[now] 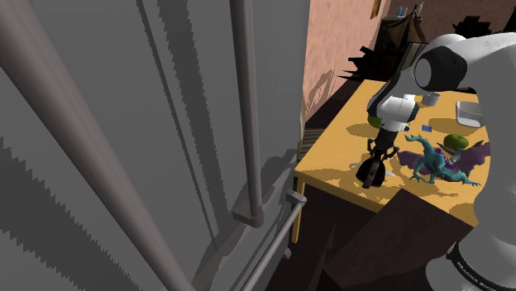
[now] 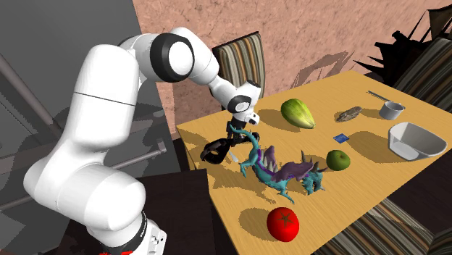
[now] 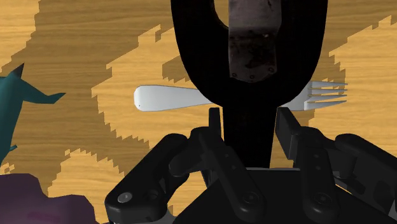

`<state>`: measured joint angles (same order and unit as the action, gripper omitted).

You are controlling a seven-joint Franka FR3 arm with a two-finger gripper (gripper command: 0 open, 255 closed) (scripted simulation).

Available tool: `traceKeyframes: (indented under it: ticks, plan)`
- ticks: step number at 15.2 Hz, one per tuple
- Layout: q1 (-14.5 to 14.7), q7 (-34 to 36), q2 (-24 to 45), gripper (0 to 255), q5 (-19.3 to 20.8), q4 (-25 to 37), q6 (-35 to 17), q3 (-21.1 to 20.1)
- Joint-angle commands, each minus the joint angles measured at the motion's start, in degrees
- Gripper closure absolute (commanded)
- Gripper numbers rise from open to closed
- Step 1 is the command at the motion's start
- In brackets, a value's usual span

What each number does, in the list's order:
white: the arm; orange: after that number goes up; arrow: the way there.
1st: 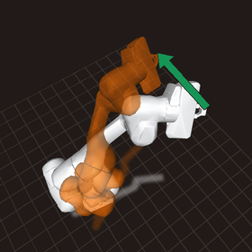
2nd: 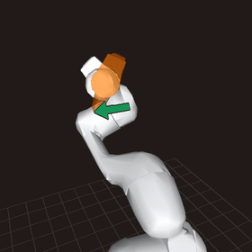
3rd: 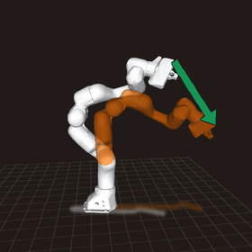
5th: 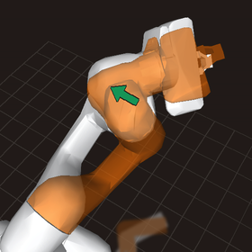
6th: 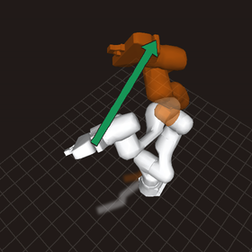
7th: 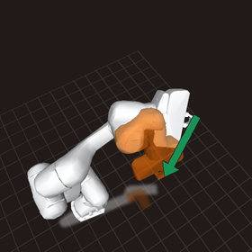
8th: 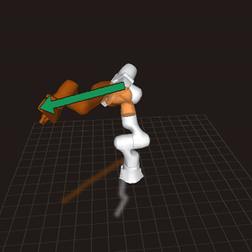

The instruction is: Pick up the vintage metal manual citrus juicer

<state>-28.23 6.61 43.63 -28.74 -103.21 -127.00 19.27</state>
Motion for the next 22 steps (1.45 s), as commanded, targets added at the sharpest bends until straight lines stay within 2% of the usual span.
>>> traceKeyframes:
  ticks: [1,5,22]
  plan:
    - [0.00,0.00,0.05,255,-0.01,-0.01,-0.04,-0.01]
    - [-0.04,-0.05,0.20,255,-0.06,0.06,-0.11,-0.05]
    - [2.05,2.80,-8.93,255,3.80,-2.06,6.40,2.94]
